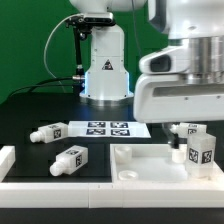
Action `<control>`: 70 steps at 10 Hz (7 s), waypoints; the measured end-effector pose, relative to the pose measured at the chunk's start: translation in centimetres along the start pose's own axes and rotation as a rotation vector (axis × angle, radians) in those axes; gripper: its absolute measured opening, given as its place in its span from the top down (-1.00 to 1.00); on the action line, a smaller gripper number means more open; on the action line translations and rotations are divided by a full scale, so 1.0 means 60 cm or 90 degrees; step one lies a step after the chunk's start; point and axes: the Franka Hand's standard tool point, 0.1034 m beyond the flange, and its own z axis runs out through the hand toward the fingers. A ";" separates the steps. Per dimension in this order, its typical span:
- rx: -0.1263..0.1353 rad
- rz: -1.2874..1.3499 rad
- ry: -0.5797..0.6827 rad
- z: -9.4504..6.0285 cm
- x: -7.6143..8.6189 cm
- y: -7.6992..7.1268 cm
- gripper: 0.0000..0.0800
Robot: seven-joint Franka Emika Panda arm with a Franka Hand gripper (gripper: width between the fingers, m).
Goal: Assemble one leg
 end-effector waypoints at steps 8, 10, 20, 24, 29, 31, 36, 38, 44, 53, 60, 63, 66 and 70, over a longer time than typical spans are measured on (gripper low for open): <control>-0.005 0.351 -0.004 0.004 -0.001 0.018 0.27; 0.005 0.618 -0.024 0.006 -0.008 0.014 0.27; 0.030 0.261 -0.021 0.008 -0.007 0.027 -0.61; 0.003 -0.113 -0.010 -0.001 -0.003 0.015 -0.62; 0.003 0.063 -0.012 0.002 -0.004 0.017 0.28; -0.009 0.227 -0.001 0.002 -0.003 0.017 0.28; 0.016 0.754 -0.015 0.004 -0.007 0.022 0.28; 0.017 0.865 -0.022 0.004 -0.007 0.021 0.28; 0.017 0.536 -0.041 0.005 -0.015 0.006 -0.58; -0.012 0.011 -0.006 0.005 -0.001 0.018 -0.40; -0.021 0.370 -0.008 0.005 0.001 0.023 0.29; -0.011 0.697 -0.015 0.005 -0.001 0.027 0.29; -0.013 0.882 -0.016 0.006 -0.003 0.024 0.29; 0.008 1.151 -0.032 0.006 -0.005 0.024 0.29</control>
Offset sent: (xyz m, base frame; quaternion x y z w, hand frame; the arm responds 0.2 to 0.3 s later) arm 0.0000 0.0000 0.0000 0.0000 0.0000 0.1296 0.9916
